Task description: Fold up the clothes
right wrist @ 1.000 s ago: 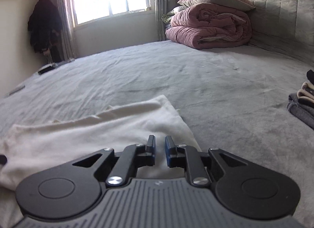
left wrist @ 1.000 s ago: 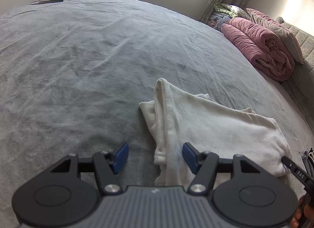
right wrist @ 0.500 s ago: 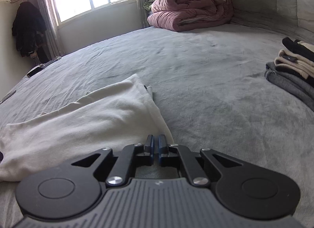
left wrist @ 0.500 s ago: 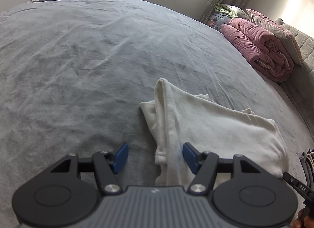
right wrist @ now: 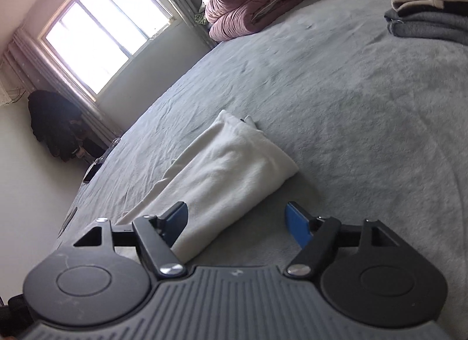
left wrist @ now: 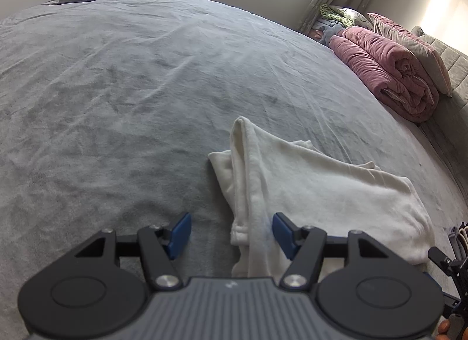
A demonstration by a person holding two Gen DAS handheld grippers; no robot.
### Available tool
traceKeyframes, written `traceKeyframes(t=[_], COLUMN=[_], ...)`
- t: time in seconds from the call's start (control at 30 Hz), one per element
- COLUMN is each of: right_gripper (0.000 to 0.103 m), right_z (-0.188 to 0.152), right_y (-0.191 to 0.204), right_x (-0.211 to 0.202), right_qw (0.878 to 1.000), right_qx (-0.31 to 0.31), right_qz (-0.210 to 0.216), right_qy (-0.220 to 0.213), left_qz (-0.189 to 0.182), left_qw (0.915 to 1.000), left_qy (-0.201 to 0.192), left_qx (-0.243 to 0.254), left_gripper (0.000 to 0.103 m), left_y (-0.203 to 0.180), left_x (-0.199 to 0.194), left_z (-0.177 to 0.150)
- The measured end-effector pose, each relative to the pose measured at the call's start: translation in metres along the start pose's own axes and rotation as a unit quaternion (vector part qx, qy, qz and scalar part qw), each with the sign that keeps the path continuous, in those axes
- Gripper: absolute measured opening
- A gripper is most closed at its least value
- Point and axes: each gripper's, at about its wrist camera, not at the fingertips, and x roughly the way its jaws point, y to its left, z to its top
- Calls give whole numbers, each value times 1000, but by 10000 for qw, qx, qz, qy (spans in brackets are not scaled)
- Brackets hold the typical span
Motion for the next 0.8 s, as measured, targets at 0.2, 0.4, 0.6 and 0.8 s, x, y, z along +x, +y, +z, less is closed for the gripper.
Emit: traceKeyframes(t=[0.2,0.4,0.6,0.8], right_gripper=[80,80,76,68], right_z=[3,8,1,5], right_y=[7,9,-10,-6], right_x=[16,27,10,16], right_qw=[9997,9982,9851,9859], right_qx=[167,440,1380,1327], right_qz=[-13,-37,573,399], right_qy=[-163,-414,-854,-940], left_qz=[-16,-6,-5,17], left_qw=[10000,10000,10000,10000], left_qy=[13,13,21,15], left_qx=[-16,-5,-10,21], left_gripper=[64,64,64,64], left_y=[1,1,1,0], left_x=[0,0,0,1], left_z=[1,1,1,1])
